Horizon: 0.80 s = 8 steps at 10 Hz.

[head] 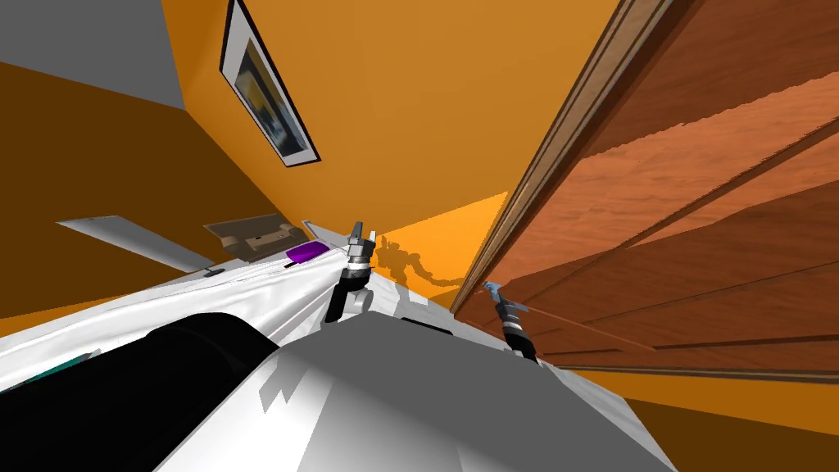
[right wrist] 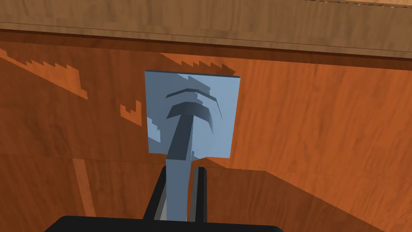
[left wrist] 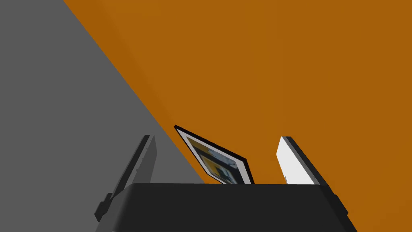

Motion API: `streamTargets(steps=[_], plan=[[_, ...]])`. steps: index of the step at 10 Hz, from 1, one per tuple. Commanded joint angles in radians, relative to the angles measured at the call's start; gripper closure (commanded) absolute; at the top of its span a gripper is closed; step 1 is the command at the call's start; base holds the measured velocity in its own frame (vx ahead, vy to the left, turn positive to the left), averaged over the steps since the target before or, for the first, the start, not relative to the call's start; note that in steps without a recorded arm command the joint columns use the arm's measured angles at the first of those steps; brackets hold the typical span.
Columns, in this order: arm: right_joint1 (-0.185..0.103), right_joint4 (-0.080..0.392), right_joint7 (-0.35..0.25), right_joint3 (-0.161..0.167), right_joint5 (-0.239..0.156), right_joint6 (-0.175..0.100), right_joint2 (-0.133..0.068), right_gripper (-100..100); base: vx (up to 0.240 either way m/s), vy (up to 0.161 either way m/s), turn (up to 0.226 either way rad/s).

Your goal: Pull the door open

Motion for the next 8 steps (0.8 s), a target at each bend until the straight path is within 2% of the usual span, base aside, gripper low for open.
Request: streamTargets(steps=[1,5,7,8], plan=[[0.016,-0.001,-0.02,0.018,0.012,-0.016,-0.007,100,-0.19,-0.044,0.087],[0.046,-0.004,-0.078,0.063,0.043,-0.063,-0.041,100,-0.222,-0.064,0.105],[0.055,-0.005,-0.096,0.077,0.053,-0.078,-0.051,100,-0.196,-0.054,0.085],[0.053,-0.005,-0.088,0.072,0.049,-0.069,-0.047,100,-0.081,-0.023,0.011]])
